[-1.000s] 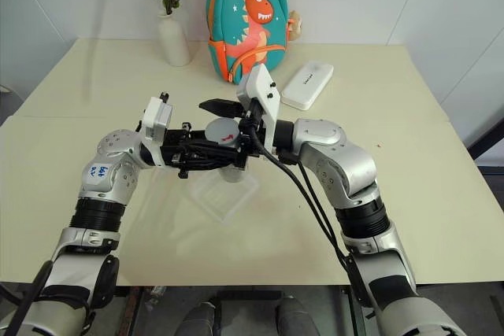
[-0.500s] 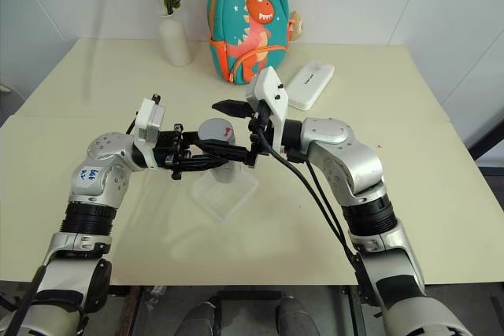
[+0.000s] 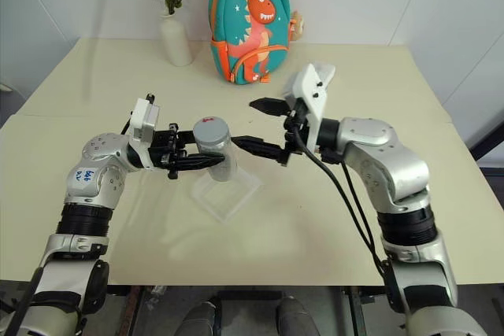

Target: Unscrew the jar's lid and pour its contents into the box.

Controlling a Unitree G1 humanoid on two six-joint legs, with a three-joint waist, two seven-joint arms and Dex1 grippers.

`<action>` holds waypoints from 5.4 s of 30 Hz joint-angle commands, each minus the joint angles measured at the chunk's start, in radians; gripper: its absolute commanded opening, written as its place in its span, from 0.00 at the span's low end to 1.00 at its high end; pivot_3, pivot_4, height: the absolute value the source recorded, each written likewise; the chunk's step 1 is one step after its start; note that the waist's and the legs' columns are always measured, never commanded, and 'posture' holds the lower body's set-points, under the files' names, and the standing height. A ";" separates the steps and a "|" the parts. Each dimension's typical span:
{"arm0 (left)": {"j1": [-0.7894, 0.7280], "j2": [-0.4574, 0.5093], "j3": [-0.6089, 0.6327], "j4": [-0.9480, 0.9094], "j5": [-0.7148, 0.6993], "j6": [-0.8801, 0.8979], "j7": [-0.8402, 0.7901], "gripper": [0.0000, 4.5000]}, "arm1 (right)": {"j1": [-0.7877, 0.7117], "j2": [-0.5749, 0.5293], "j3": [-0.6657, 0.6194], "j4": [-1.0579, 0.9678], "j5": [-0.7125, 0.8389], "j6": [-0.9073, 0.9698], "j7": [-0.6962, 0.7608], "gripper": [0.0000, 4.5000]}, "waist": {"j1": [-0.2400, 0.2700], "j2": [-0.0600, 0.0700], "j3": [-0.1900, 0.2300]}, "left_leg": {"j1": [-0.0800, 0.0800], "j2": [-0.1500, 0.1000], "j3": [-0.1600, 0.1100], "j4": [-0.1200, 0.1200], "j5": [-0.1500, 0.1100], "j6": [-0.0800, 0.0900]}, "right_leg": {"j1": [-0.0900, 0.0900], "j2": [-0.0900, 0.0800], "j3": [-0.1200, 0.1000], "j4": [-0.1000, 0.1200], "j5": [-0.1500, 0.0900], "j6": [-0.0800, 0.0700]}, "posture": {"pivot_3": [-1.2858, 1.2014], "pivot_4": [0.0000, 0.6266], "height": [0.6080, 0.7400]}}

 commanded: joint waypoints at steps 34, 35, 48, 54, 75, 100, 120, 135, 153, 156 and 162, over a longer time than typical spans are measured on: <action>-0.075 -0.042 -0.031 0.007 -0.012 0.007 -0.033 0.49 | -0.109 0.238 0.116 0.103 -0.055 -0.126 -0.053 0.99 | -0.003 0.000 0.000 | 0.000 0.000 0.000 0.000 0.000 0.000 | 0.000 0.000 -0.001 0.001 0.000 0.000 | 0.52 0.24 1.00; -0.073 -0.041 -0.032 0.004 -0.012 0.007 -0.033 0.49 | -0.112 0.239 0.116 0.109 -0.059 -0.131 -0.050 0.99 | -0.004 0.000 0.000 | 0.000 0.000 0.000 0.000 0.000 0.000 | 0.000 0.000 -0.001 0.001 0.000 0.000 | 0.52 0.24 1.00; -0.052 -0.033 -0.034 -0.009 -0.009 -0.003 -0.039 0.49 | -0.135 0.229 0.101 0.148 -0.088 -0.151 -0.016 0.99 | -0.004 0.000 0.000 | 0.000 0.000 0.000 0.000 0.000 0.000 | 0.000 0.000 -0.001 0.001 0.000 0.000 | 0.52 0.24 1.00; -0.043 -0.029 -0.028 -0.018 -0.013 0.001 -0.034 0.49 | -0.114 0.196 0.088 0.120 -0.088 -0.133 -0.013 0.99 | -0.004 0.000 0.000 | 0.000 0.000 0.000 0.000 0.000 0.000 | 0.000 0.000 -0.001 0.001 0.000 0.000 | 0.52 0.24 1.00; -0.043 -0.018 -0.025 -0.014 -0.016 0.004 -0.027 0.49 | -0.069 0.083 0.054 0.047 -0.055 -0.083 -0.021 0.99 | -0.002 0.000 0.000 | 0.000 0.000 0.000 0.000 0.000 0.000 | 0.000 0.000 0.000 0.001 0.000 0.000 | 0.52 0.24 1.00; -0.053 -0.012 -0.019 0.008 -0.009 -0.001 -0.027 0.49 | 0.005 -0.030 0.027 -0.111 0.066 0.040 0.030 0.99 | -0.002 0.000 0.000 | 0.000 0.000 0.000 0.000 0.000 0.000 | 0.000 0.000 0.000 0.000 0.000 0.000 | 0.52 0.24 1.00; -0.058 -0.037 -0.042 0.005 -0.011 0.000 -0.054 0.49 | -0.080 0.072 0.045 -0.028 0.024 -0.010 -0.043 0.99 | -0.002 0.000 0.000 | 0.000 0.000 0.000 -0.001 0.000 0.000 | 0.000 0.000 0.000 0.000 0.000 0.000 | 0.52 0.24 1.00; -0.072 -0.049 -0.040 0.027 0.000 -0.019 -0.054 0.49 | -0.088 0.114 0.077 -0.032 0.036 0.011 -0.022 0.99 | -0.002 0.000 0.000 | 0.000 0.000 0.000 0.000 0.000 0.000 | 0.000 0.000 0.000 0.000 0.000 0.000 | 0.52 0.24 1.00; -0.081 -0.054 -0.040 0.040 0.002 -0.025 -0.054 0.49 | -0.092 0.124 0.099 -0.007 -0.010 -0.004 -0.011 0.99 | -0.002 0.000 0.000 | 0.000 0.000 0.000 0.000 0.000 0.000 | 0.000 0.000 -0.001 0.001 0.000 0.000 | 0.52 0.24 1.00; -0.082 -0.055 -0.041 0.041 0.001 -0.025 -0.057 0.49 | -0.092 0.126 0.104 0.003 -0.023 -0.011 -0.009 0.99 | -0.002 0.000 0.000 | 0.000 0.000 0.000 0.000 0.000 0.000 | 0.000 0.000 -0.001 0.001 0.000 0.000 | 0.52 0.24 1.00; -0.079 -0.053 -0.041 0.033 0.000 -0.022 -0.060 0.49 | -0.095 0.122 0.100 0.019 -0.043 -0.025 -0.005 0.99 | -0.002 0.000 0.000 | 0.000 0.000 0.000 0.000 0.000 0.000 | 0.000 0.000 -0.001 0.001 0.000 0.000 | 0.52 0.24 1.00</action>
